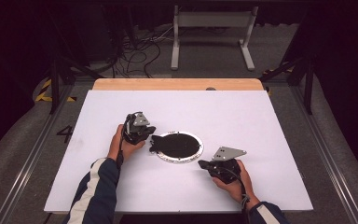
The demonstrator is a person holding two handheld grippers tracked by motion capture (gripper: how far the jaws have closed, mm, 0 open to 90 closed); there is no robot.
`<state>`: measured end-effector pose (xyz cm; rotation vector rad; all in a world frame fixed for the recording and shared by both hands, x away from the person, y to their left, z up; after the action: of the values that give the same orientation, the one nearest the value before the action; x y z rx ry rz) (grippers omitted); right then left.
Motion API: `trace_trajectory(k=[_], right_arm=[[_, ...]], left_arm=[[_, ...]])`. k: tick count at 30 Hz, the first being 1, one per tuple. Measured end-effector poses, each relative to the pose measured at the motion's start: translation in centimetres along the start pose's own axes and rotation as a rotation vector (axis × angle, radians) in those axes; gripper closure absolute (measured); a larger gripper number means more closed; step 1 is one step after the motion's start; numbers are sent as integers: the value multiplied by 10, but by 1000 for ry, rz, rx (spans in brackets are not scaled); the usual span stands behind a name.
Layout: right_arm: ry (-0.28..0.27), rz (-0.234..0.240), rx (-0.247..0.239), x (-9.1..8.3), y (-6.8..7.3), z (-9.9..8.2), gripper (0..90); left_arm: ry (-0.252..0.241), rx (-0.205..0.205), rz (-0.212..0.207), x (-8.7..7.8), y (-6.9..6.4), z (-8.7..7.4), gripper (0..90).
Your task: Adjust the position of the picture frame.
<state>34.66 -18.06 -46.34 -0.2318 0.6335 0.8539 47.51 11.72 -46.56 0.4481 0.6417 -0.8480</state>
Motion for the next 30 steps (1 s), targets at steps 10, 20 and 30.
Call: trace_trajectory(k=[10, 20, 30], right_arm=[[33, 18, -12, 16, 8, 2, 900], [66, -7, -11, 24, 8, 2, 900], [71, -31, 1, 25, 7, 4, 900]], left_arm=[[7, 16, -41, 2, -4, 1, 900], [53, 54, -83, 3, -12, 0, 900], [71, 66, -137, -2, -19, -7, 900]])
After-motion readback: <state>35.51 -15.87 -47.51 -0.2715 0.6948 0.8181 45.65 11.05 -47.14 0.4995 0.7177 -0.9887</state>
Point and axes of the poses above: each handheld gripper's, and its own axes: x roughly forward along the jaws, z roughly out of its top, y roughly to its left, the point moved 2 cm from there along x, roughly forward along the jaws, and after that the axes turned 2 degrees about x, right-handed, at the moved point
